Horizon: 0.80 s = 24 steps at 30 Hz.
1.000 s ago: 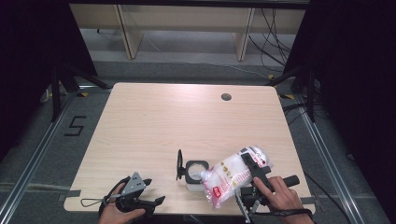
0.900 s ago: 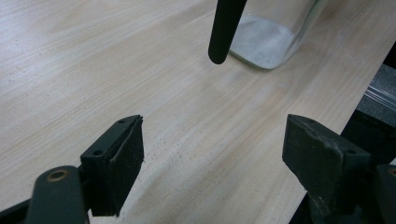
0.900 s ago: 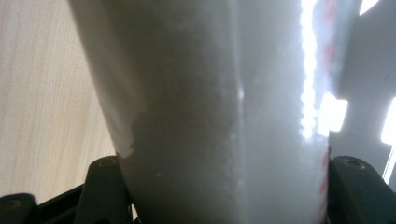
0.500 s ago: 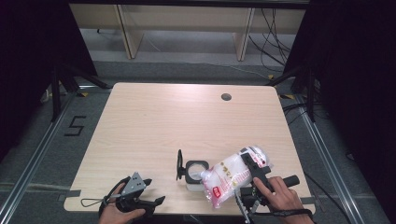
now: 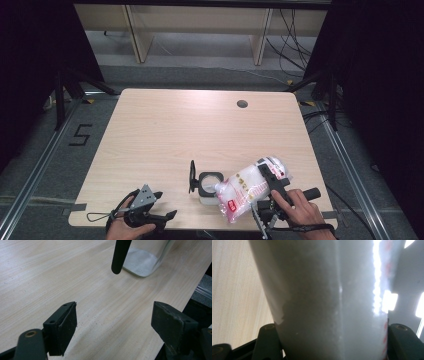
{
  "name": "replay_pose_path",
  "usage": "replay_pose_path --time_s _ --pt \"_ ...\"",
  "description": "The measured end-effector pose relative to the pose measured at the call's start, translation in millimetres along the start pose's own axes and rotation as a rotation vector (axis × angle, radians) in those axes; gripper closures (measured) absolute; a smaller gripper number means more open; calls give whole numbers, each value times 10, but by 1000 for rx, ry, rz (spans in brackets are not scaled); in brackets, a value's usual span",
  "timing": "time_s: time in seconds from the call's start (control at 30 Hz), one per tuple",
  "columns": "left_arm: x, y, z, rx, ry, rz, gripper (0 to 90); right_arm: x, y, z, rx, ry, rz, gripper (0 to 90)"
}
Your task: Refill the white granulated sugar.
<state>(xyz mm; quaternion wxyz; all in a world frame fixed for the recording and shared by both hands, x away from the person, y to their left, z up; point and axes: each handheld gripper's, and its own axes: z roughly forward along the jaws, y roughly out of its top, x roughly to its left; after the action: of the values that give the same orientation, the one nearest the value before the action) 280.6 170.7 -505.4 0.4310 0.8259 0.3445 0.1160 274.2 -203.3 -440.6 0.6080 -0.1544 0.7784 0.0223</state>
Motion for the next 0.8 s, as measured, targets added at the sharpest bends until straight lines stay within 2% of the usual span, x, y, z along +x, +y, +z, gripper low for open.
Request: replay_pose_path --time_s 0.13,0.17,0.27,0.37,0.43,0.5,0.8 --pt "2 1 -1 0 3 3 201 -3 1 0 -1 0 -4 409" --pt "12 2 0 -4 0 22 201 -3 1 0 -1 0 -3 410" --pt "11 5 -2 1 0 22 201 -4 1 4 -7 -7 0 410" --pt "12 5 -3 1 0 23 201 -1 6 -12 14 8 7 409" --pt "12 5 -3 1 1 23 201 -32 14 -6 1 3 -40 410" --pt "11 5 -3 1 1 23 201 -28 19 -22 23 18 -27 410" --pt "7 3 -3 1 2 15 201 -33 20 -20 16 11 -34 410"
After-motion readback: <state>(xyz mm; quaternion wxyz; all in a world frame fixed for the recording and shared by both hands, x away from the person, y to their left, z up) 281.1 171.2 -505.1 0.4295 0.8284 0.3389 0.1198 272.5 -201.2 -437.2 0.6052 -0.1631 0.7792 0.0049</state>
